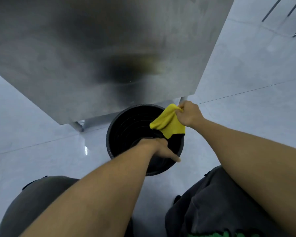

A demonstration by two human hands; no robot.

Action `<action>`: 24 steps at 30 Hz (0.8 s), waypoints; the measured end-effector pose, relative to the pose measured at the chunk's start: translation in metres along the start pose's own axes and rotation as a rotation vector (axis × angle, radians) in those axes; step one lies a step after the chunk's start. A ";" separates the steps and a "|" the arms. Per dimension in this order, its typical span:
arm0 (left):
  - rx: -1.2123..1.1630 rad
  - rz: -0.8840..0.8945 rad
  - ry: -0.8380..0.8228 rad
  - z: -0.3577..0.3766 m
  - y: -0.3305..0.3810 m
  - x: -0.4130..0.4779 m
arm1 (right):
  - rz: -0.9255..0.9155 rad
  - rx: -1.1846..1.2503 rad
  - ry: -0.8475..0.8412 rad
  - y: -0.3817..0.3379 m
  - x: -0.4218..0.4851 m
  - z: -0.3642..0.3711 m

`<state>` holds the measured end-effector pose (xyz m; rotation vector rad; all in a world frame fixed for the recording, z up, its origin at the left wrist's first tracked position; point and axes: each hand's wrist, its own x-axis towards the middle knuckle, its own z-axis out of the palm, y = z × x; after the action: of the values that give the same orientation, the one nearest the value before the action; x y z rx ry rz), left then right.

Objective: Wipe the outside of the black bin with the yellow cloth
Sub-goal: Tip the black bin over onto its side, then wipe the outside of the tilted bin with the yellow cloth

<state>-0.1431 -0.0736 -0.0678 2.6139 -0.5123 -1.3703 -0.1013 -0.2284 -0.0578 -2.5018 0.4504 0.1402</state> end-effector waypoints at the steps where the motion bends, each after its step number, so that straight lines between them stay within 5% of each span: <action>1: 0.012 0.007 -0.007 0.011 0.005 0.001 | -0.003 0.041 0.011 0.000 -0.002 -0.003; 8: 0.054 0.039 0.084 0.030 0.015 -0.007 | -0.038 0.275 0.186 -0.008 -0.016 -0.025; 19: -0.191 0.022 0.404 -0.008 -0.032 -0.044 | -0.191 0.590 0.571 -0.041 -0.045 -0.055; 24: -0.369 0.013 0.624 -0.010 -0.067 -0.052 | -0.295 0.661 0.539 -0.055 -0.063 -0.038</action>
<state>-0.1465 0.0075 -0.0409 2.5162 -0.1622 -0.5131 -0.1408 -0.1897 0.0155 -1.8862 0.2668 -0.7010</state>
